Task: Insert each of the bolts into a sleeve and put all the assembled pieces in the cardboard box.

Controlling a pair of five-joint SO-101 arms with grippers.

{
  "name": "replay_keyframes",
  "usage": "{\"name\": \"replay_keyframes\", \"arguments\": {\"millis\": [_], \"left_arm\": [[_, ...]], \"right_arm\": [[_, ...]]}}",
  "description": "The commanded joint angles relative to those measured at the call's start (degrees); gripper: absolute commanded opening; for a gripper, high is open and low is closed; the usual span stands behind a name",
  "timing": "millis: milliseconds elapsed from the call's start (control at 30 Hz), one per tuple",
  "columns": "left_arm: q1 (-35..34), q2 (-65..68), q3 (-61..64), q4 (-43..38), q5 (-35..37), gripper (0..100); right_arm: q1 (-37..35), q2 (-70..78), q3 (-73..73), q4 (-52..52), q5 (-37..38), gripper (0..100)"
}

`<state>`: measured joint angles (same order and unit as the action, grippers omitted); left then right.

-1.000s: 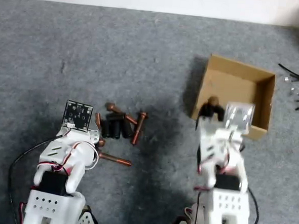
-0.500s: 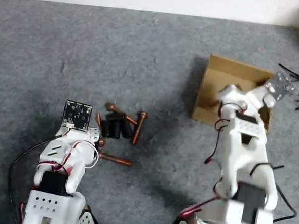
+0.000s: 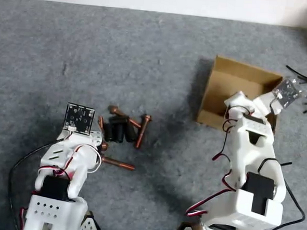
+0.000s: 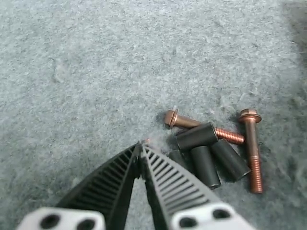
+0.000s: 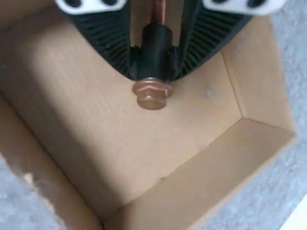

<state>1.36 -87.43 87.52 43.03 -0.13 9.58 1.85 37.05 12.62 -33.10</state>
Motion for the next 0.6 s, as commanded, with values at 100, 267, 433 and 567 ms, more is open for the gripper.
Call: {"name": "replay_keyframes", "arguments": {"millis": [100, 267, 433, 567], "left_arm": [[-0.4, 0.3, -0.6, -1.5, -0.3, 1], [-0.7, 0.2, -0.8, -1.5, -0.3, 1], [-6.6, 0.2, -2.3, -1.5, 0.3, 1], [-8.0, 0.2, -2.6, -1.5, 3.5, 1]], "right_arm": [[-1.7, -0.6, -2.8, -1.7, 7.6, 20.9], [-1.7, -7.3, -2.2, -0.8, 7.7, 20.9], [-4.9, -28.4, 3.7, 8.9, 7.6, 20.9], [-17.8, -44.4, 13.1, 11.1, 8.1, 20.9]]}}
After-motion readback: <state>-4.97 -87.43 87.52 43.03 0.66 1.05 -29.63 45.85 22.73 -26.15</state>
